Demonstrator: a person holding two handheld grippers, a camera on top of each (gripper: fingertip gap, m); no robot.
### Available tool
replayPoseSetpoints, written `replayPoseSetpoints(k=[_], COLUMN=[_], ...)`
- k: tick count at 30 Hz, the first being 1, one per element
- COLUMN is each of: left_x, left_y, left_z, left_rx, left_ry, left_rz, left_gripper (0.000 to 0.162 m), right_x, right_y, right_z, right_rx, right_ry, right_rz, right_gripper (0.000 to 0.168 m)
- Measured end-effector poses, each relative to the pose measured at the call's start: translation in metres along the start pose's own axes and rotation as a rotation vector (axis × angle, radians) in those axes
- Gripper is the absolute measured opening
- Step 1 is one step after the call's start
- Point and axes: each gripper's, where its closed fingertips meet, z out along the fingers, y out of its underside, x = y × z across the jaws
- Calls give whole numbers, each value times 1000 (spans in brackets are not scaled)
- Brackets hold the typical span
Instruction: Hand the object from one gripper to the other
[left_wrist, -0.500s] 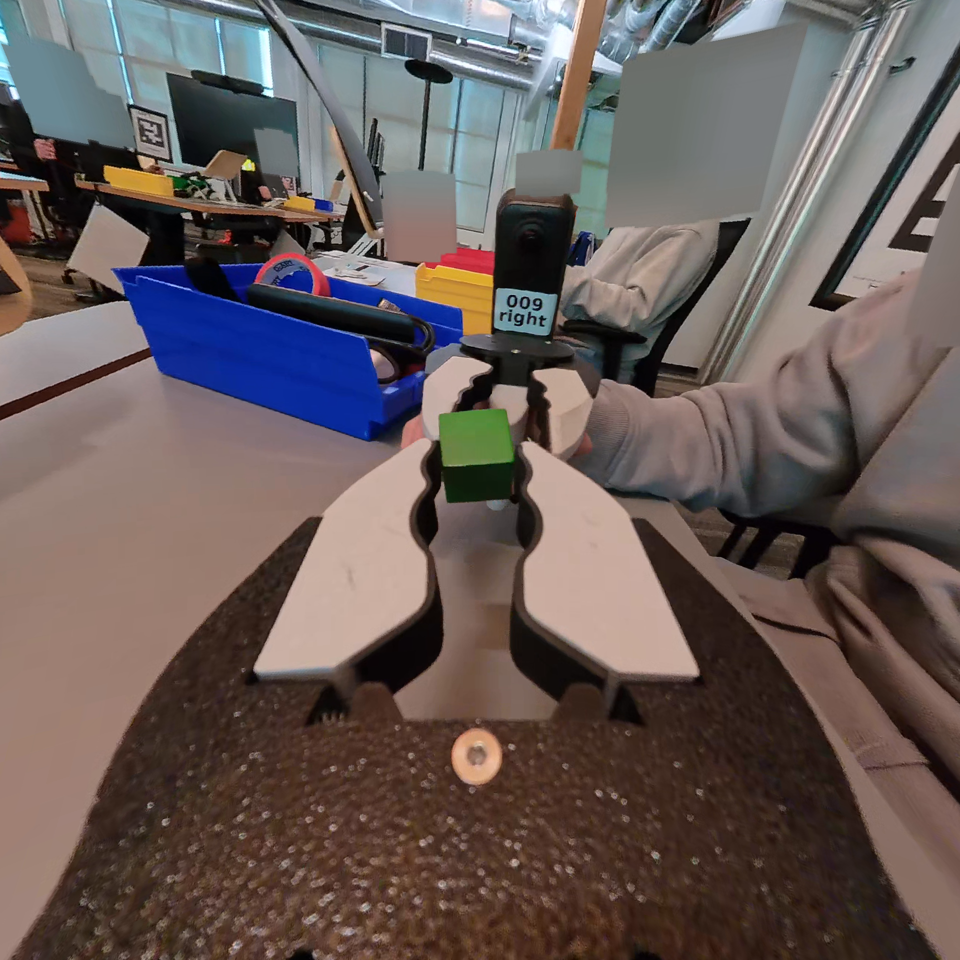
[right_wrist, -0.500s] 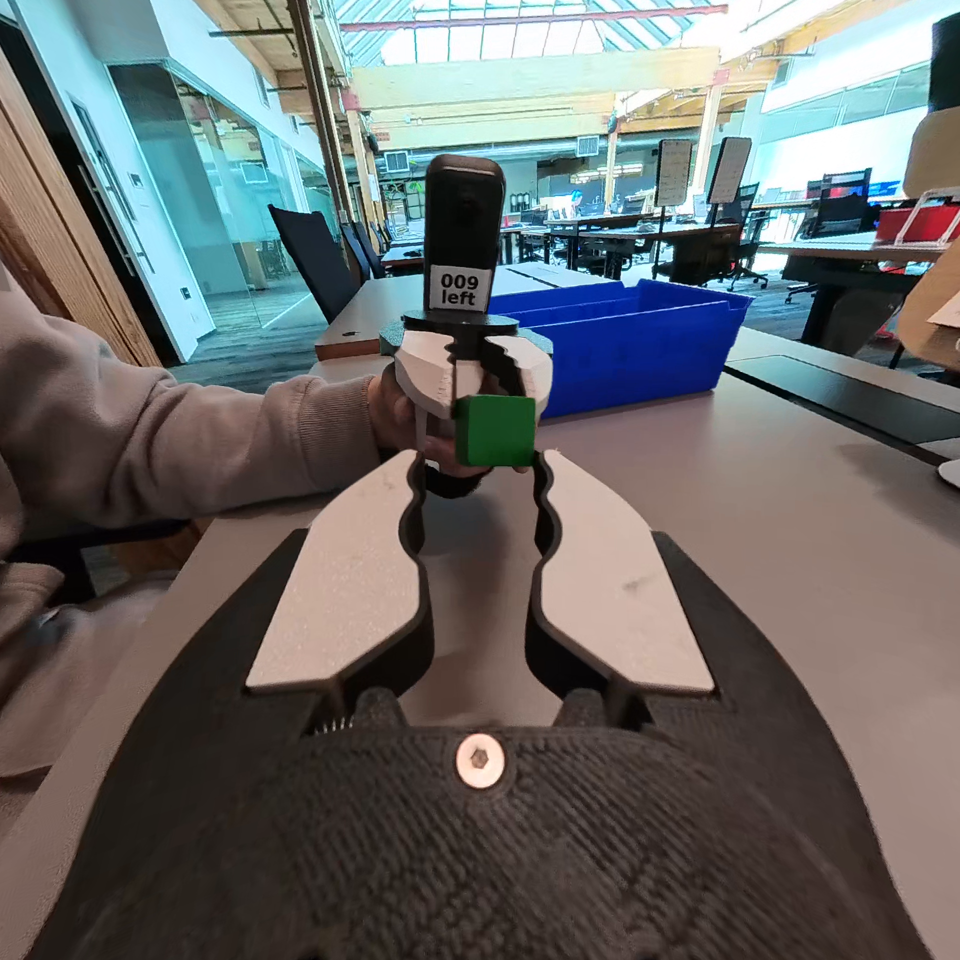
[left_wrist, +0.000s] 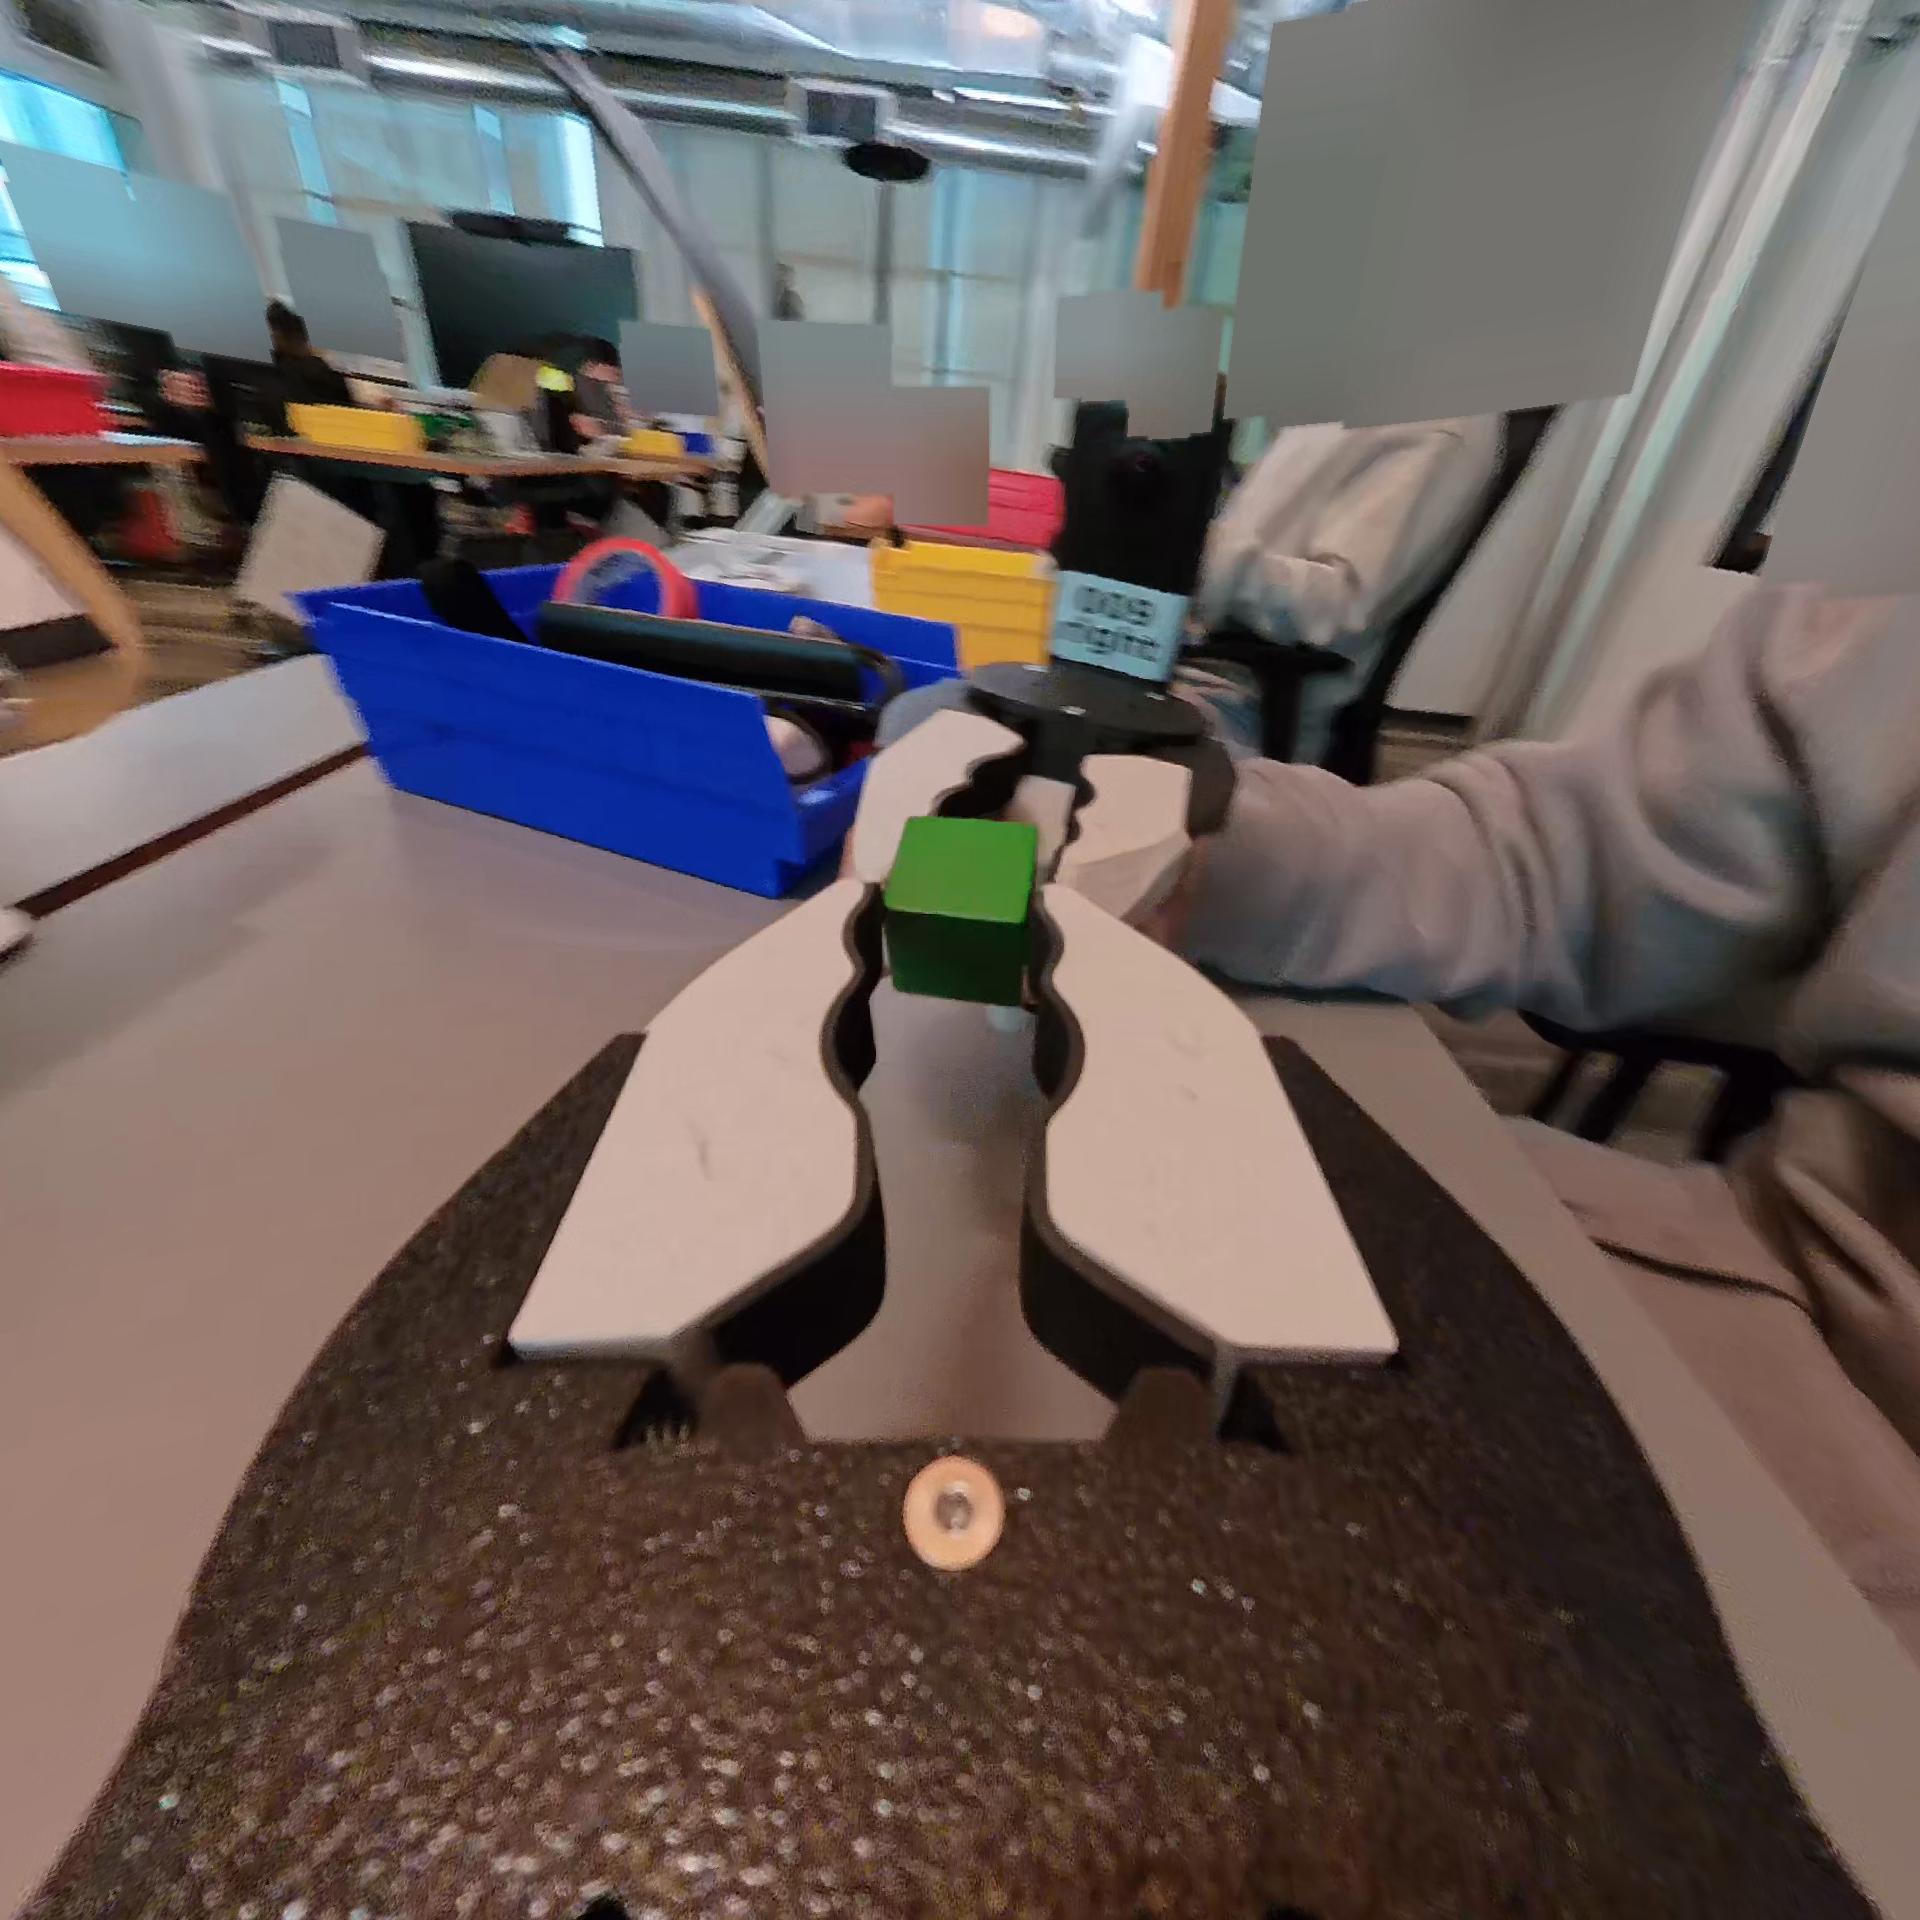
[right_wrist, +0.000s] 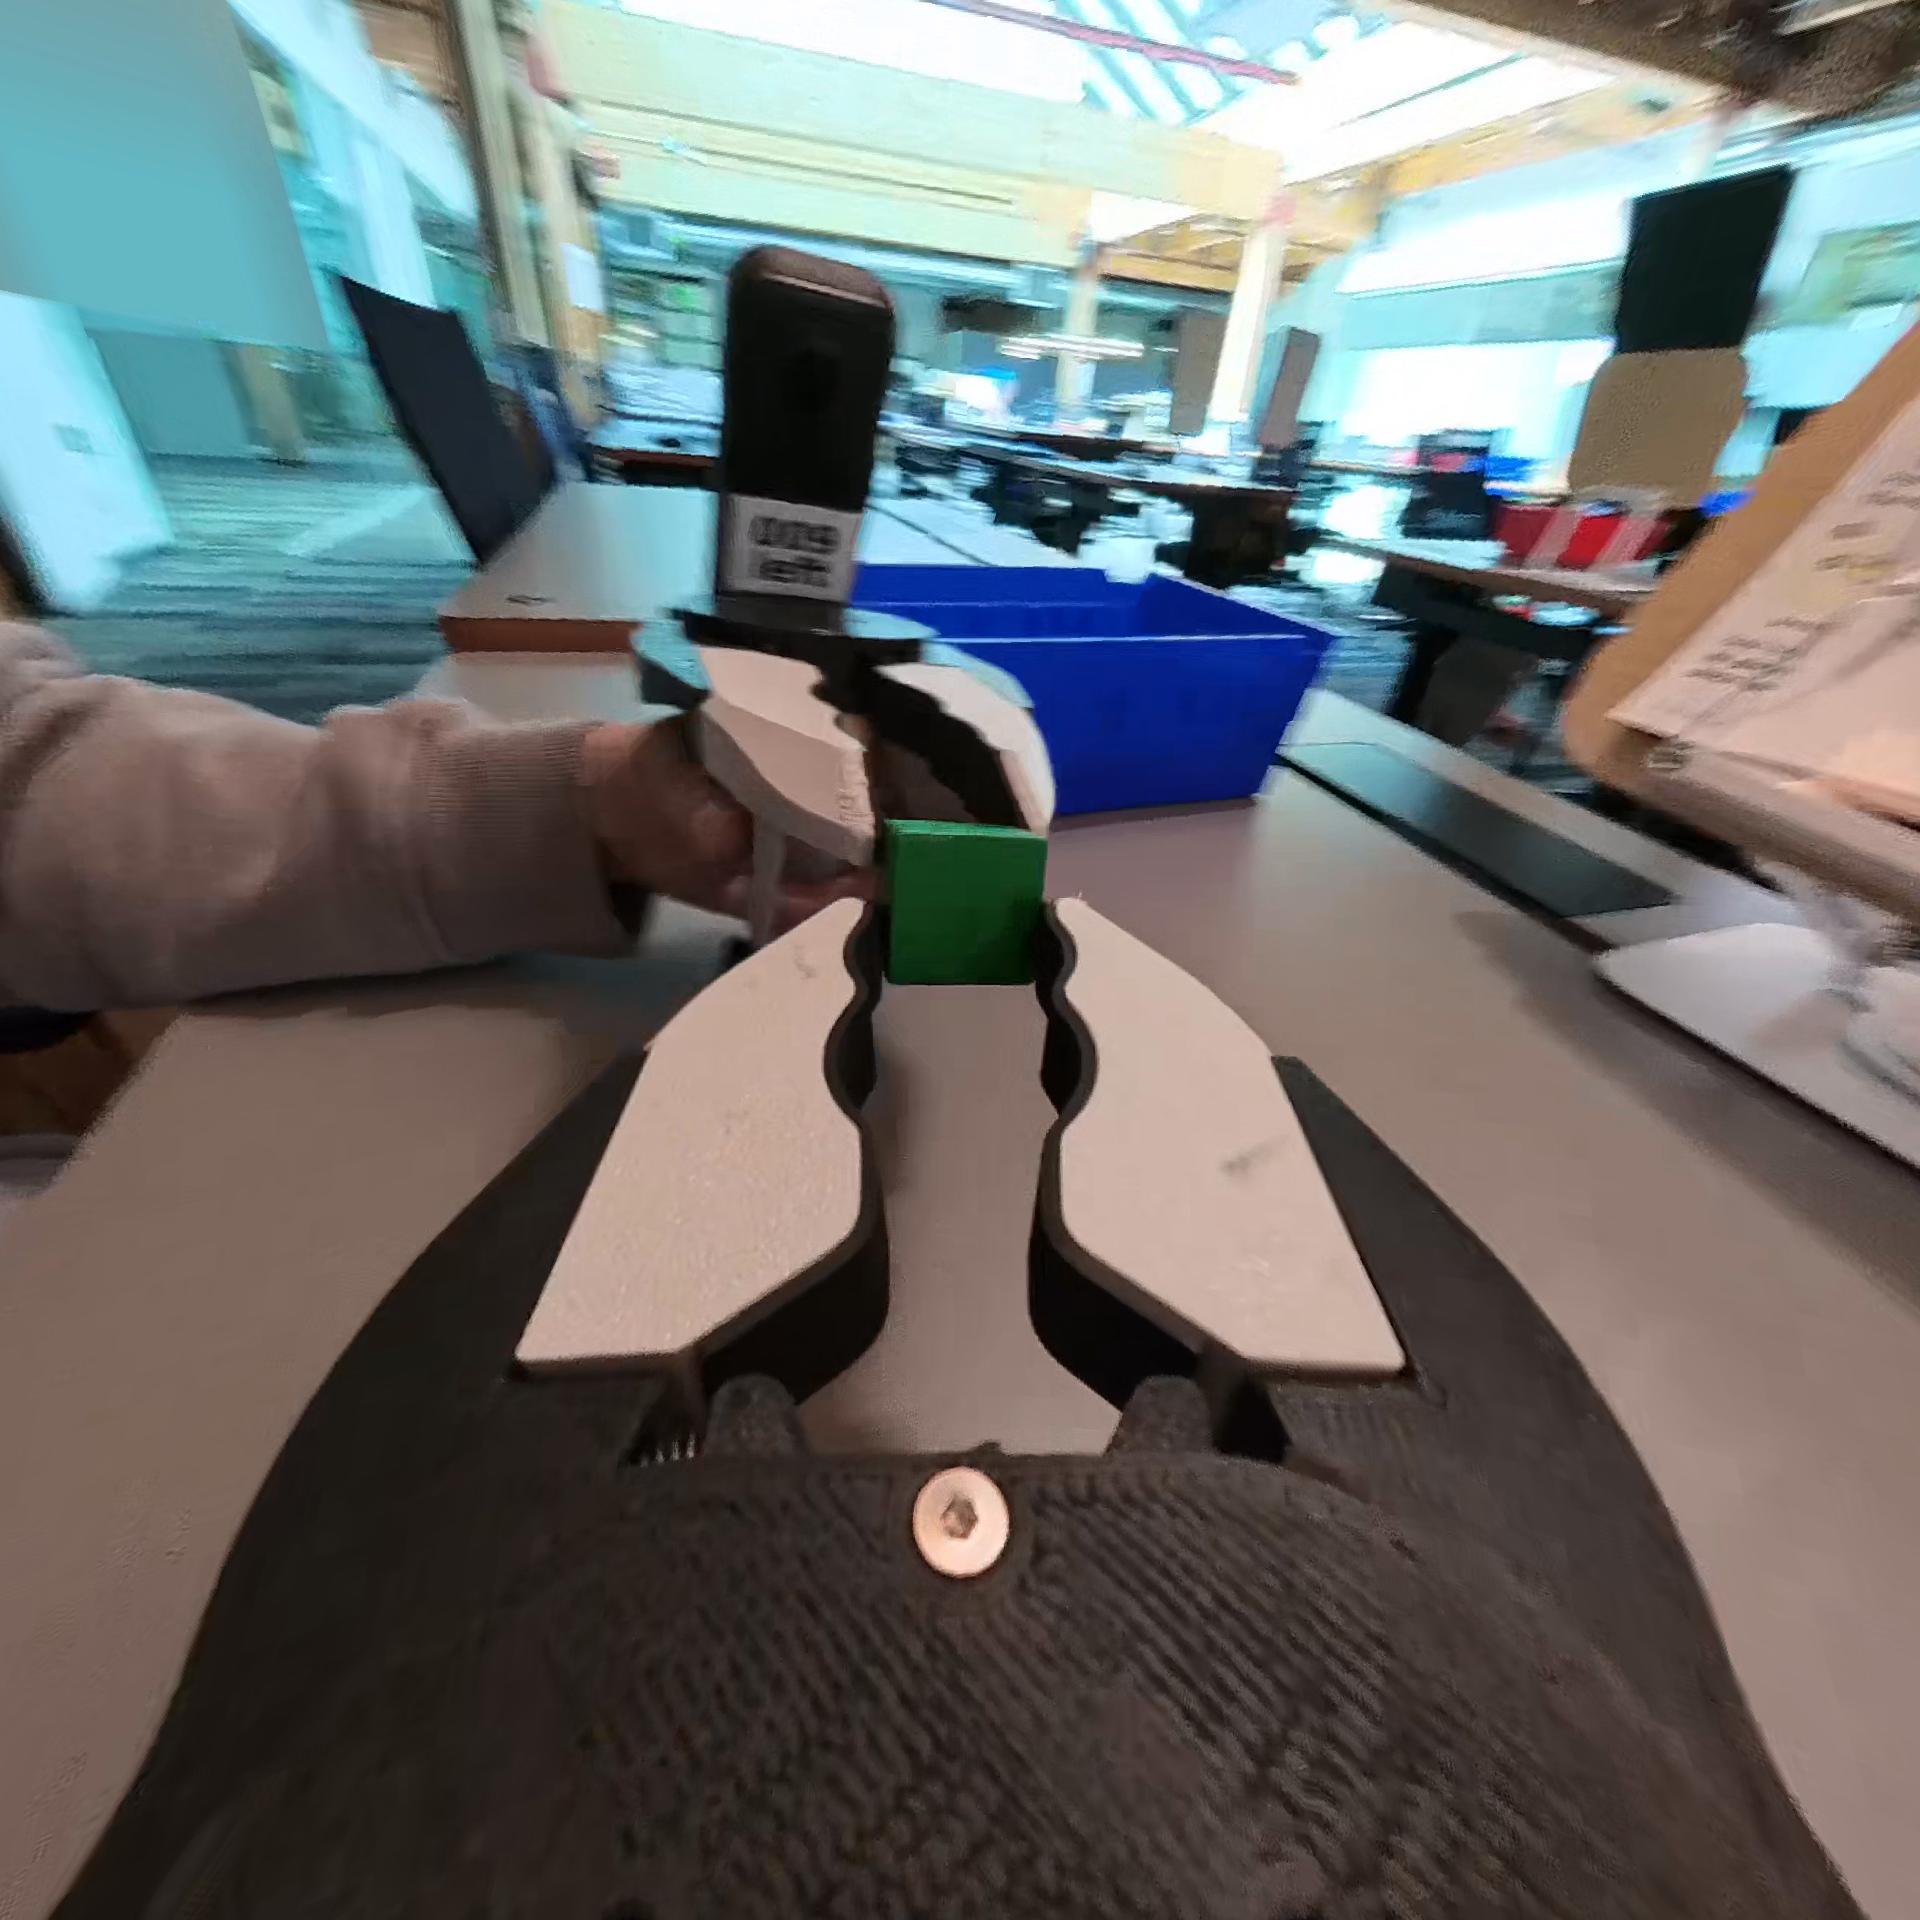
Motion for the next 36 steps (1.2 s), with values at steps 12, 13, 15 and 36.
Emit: replayPoseSetpoints(k=[12,13,15,36], left_x=[-40,-40,-40,24], left_y=[10,11,12,13], left_z=[21,20,21,-14], left_rx=[46,47,49,-105], left_ry=[-448,-448,-437,198], left_rz=[-169,-173,-189,51], left_gripper=[44,44,42,26], right_x=[50,49,48,-7], right_y=[11,11,13,-4], right_z=[-10,-10,-8,-8], right_rx=[-215,-225,-245,35], right_ry=[564,565,571,-214], right_rz=[-421,-441,-486,430], right_gripper=[28,28,28,62])
